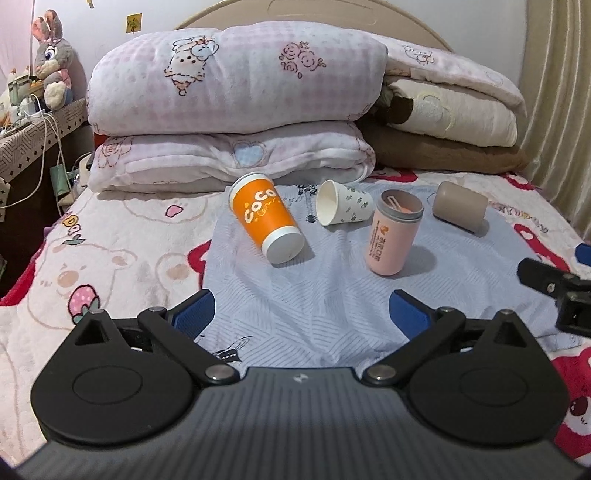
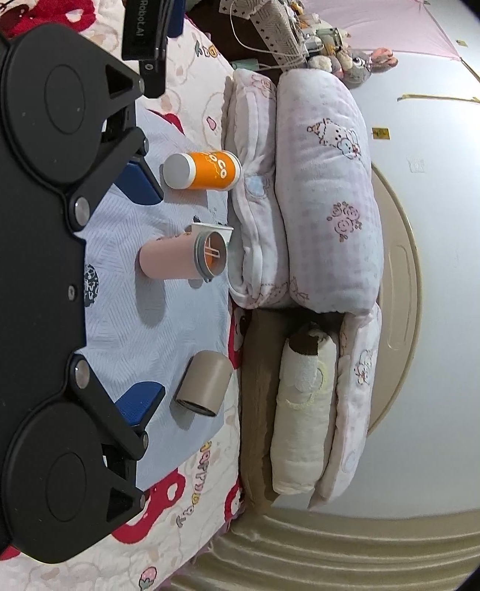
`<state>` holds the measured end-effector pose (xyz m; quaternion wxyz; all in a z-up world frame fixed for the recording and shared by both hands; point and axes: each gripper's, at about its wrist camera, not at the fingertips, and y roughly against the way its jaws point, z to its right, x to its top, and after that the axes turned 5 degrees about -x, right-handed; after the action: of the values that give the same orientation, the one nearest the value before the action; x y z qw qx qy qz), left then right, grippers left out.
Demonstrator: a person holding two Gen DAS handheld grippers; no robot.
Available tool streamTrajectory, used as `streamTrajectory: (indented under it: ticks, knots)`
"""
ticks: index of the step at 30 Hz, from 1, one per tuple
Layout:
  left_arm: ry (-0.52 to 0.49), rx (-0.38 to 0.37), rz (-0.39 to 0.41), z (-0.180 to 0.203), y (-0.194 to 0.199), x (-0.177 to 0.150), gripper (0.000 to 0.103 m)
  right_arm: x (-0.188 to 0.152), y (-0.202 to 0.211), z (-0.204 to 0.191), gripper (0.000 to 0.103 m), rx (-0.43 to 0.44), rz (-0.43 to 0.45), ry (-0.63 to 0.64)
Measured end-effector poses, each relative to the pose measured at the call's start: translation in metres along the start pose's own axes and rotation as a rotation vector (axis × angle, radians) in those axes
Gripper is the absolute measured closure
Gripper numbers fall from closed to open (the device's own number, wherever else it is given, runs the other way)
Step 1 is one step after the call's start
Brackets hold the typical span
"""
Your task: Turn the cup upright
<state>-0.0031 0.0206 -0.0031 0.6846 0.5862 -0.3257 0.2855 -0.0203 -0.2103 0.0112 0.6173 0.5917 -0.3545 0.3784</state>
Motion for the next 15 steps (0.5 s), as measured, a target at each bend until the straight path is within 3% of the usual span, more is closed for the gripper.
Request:
streamTrajectory:
  ticks: [15]
  knots:
    - [-0.009, 0.034, 0.009, -0.0022, 0.0073, 0.0008, 0.001, -0.0004, 0.0006, -0.0036, 0.000, -0.014, -0.063, 0.005]
